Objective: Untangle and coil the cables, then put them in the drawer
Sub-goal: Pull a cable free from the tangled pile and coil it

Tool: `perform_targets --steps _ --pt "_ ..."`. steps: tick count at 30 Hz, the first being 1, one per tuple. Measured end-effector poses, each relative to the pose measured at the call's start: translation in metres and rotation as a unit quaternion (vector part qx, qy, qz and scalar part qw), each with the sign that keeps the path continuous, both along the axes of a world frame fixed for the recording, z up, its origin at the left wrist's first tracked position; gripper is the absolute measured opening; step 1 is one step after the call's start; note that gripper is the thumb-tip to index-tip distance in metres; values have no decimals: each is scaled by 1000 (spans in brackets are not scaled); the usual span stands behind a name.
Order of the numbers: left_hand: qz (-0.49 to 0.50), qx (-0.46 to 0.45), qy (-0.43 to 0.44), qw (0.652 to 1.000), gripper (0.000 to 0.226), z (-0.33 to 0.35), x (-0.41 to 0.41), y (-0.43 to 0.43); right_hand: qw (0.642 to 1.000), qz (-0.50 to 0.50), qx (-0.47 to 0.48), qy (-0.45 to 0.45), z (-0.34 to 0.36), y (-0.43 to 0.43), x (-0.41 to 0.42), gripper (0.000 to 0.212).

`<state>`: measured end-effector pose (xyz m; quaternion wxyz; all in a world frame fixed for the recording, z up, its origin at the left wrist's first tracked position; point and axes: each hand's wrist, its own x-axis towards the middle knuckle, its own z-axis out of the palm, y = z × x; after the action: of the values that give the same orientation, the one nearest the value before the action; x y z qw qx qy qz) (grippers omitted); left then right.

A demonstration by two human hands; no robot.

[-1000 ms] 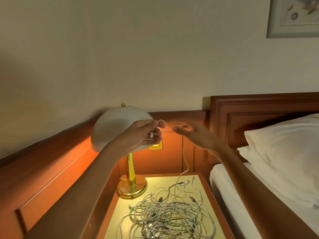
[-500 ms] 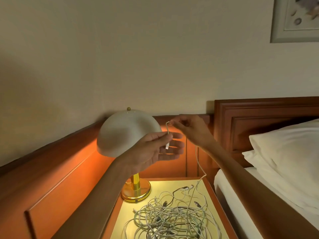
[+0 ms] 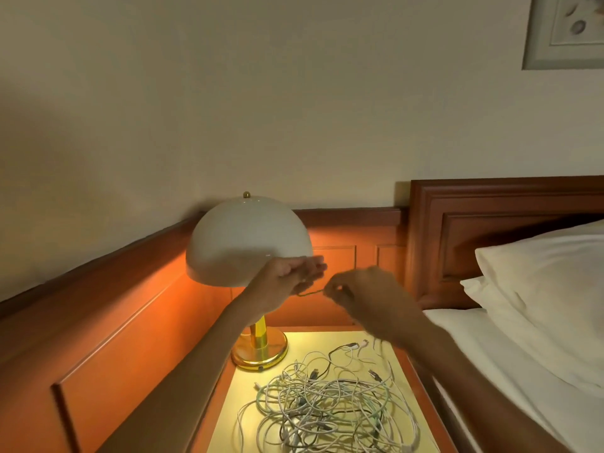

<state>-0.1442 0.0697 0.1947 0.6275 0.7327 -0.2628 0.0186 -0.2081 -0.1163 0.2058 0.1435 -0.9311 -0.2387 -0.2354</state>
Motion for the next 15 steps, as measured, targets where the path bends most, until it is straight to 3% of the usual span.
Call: perform_targets --steps 4,7,9,12,13,15 --pt "-152 64 93 982 36 7 -18 7 998 57 -36 13 59 -19 13 11" --pt "-220 22 139 965 35 21 -35 10 979 153 99 96 75 -25 28 15" --pt "-214 -41 137 966 31 27 -43 9 936 192 255 152 62 -24 36 19" --pt "-188 -205 123 953 28 31 -38 2 843 179 458 219 15 -12 41 21" --pt "-178 -264 127 940 27 32 -32 -2 828 159 487 226 -2 -6 39 23" --pt "-139 -348 127 918 28 30 -21 -9 837 124 483 227 -32 7 29 23"
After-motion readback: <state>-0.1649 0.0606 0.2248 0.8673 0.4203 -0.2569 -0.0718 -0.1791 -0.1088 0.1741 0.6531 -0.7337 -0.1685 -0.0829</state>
